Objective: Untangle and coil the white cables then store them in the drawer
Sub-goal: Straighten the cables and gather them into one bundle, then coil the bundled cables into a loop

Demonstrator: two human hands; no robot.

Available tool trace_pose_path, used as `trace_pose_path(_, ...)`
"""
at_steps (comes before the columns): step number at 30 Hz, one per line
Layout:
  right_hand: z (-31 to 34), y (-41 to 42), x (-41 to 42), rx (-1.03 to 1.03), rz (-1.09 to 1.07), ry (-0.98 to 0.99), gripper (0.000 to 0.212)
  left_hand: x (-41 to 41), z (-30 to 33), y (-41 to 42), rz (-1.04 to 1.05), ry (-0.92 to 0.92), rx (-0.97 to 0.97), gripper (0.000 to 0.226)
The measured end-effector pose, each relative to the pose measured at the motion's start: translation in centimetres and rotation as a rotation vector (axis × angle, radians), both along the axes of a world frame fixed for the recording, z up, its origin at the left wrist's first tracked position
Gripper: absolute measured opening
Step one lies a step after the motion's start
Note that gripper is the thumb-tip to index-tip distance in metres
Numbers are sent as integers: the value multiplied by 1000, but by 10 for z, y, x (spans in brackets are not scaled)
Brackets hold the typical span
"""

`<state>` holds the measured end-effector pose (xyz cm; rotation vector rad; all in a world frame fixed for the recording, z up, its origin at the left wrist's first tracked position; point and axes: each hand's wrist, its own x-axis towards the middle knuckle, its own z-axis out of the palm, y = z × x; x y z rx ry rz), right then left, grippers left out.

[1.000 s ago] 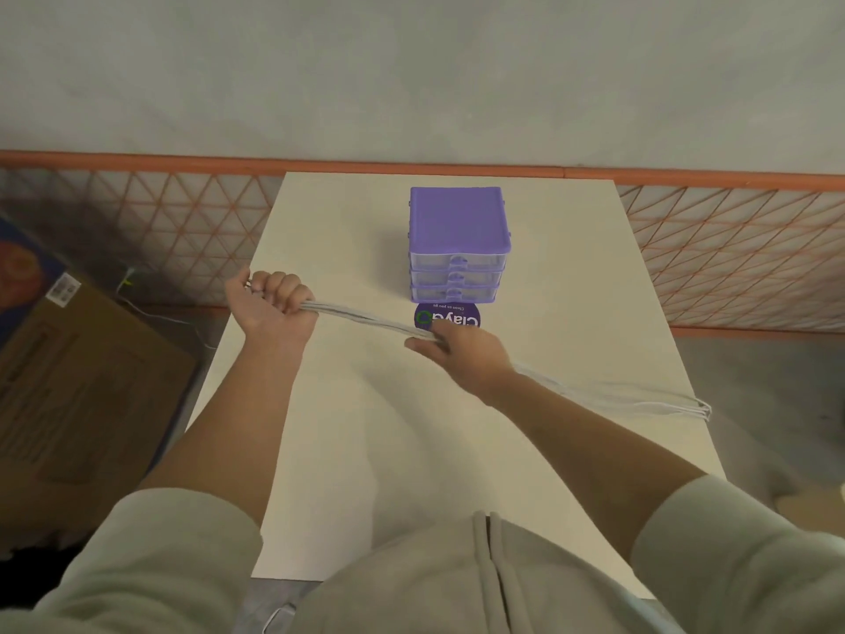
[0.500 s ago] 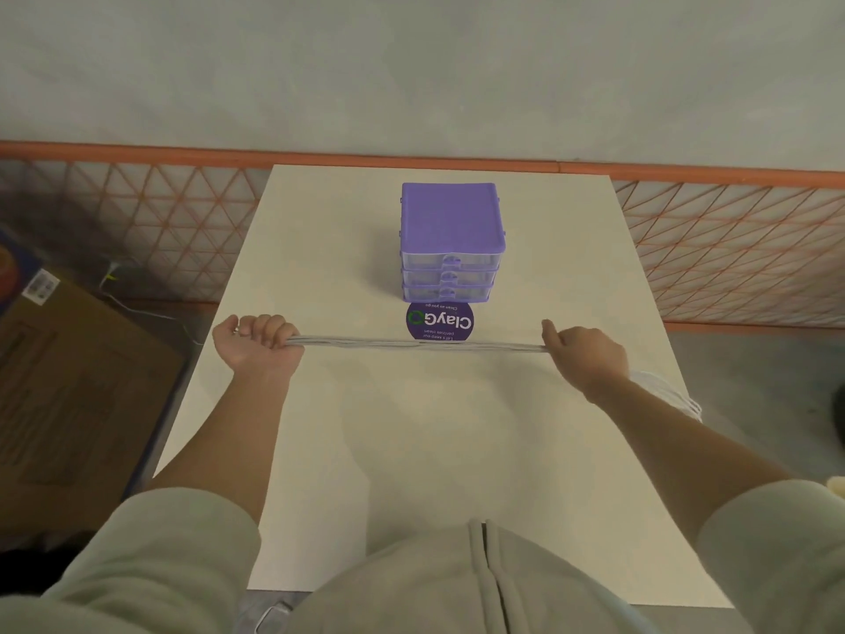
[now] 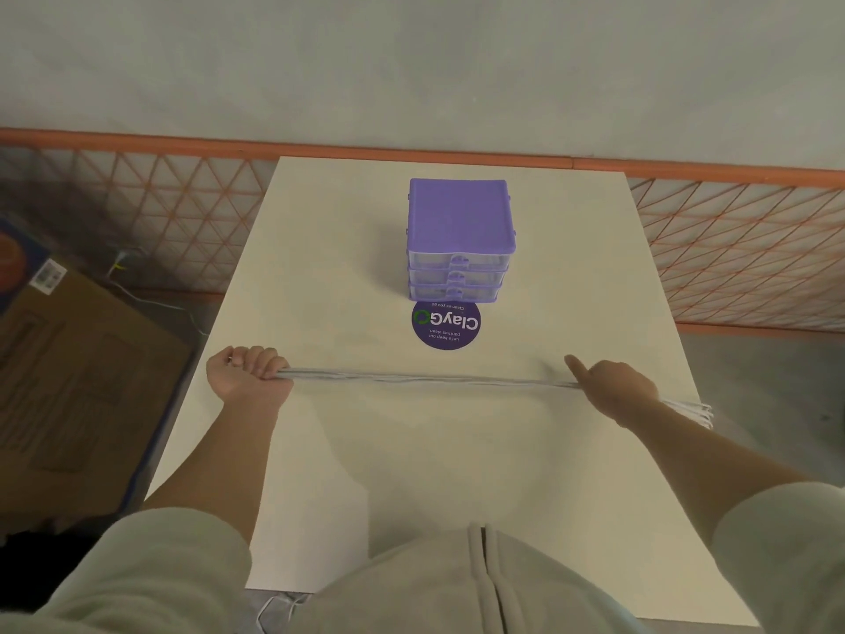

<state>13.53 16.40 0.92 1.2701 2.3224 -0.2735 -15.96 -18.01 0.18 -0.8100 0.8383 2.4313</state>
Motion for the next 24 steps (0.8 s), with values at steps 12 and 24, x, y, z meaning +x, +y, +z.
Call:
trace_pose_path(12,-17,10,-4,105,-10,34,50,15,11,21,105,22,184,23)
trace_pose_path(24,32,-140,-150,-504,398,635,60,13,36,35,41,69,310,26)
